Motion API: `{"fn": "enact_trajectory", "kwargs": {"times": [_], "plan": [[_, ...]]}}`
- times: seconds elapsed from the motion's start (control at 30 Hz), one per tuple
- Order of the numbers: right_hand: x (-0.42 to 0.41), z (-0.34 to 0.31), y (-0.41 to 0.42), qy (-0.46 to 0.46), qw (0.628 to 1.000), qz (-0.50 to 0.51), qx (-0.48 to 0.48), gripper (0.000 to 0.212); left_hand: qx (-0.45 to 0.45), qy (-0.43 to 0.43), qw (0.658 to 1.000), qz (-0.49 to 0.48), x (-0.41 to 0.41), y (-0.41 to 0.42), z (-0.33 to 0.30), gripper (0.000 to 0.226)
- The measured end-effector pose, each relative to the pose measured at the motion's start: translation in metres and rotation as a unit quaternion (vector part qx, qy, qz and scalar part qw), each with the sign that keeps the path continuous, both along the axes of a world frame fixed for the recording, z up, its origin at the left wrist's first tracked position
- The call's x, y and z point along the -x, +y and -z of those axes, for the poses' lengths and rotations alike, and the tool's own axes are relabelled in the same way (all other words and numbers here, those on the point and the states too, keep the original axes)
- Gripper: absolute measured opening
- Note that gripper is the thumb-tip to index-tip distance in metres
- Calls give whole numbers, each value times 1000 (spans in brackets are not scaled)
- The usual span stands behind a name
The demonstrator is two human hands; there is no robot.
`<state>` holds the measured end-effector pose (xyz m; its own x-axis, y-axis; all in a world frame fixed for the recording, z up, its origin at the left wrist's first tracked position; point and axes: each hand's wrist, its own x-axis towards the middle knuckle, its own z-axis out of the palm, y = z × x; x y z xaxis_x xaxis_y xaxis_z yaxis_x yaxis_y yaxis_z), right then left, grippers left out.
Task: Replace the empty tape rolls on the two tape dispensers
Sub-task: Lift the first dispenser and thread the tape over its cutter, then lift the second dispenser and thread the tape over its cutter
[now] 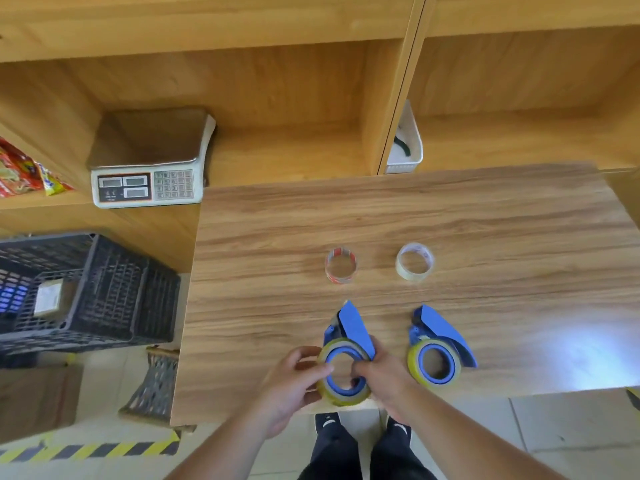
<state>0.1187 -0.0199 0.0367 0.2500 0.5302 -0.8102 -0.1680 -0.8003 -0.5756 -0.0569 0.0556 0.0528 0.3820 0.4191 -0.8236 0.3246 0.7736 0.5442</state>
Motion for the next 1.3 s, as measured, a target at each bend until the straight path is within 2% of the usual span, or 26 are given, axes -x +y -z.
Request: {"fn": "enact_trajectory", "kwargs": {"times": [0.2, 0.37, 0.47, 0.6, 0.73, 0.93, 1.13, 1.23, 1.3], "plan": [[4, 22, 15, -61, 994, -78, 50, 59, 26, 27, 999, -28, 6, 8, 43, 42], [2, 36, 25, -119, 985, -118, 40, 58, 50, 36, 997, -55, 4, 6, 64, 31], [1, 44, 28, -153, 977, -145, 37, 58, 43, 42, 997, -49, 1, 8, 77, 33], [0, 53, 30, -186, 966, -177, 37, 56, 0, 77, 997, -4, -1, 10, 86, 55], [2, 61, 29, -208, 958, -196, 31, 57, -55, 143, 988, 25, 0, 7, 95, 58], [2, 69, 25, -224, 954, -200, 26, 58, -103, 194, 975, 24, -9, -1, 90, 33], [-6, 66, 21, -217, 952, -217, 13, 64, -118, 213, 969, 29, -15, -2, 83, 41], [-18, 54, 15, -235, 946, -221, -5, 75, -201, 267, 942, 12, -23, -5, 70, 46], [-31, 42, 8, -271, 939, -209, -40, 73, -260, 268, 927, -23, -36, -10, 57, 41]]}}
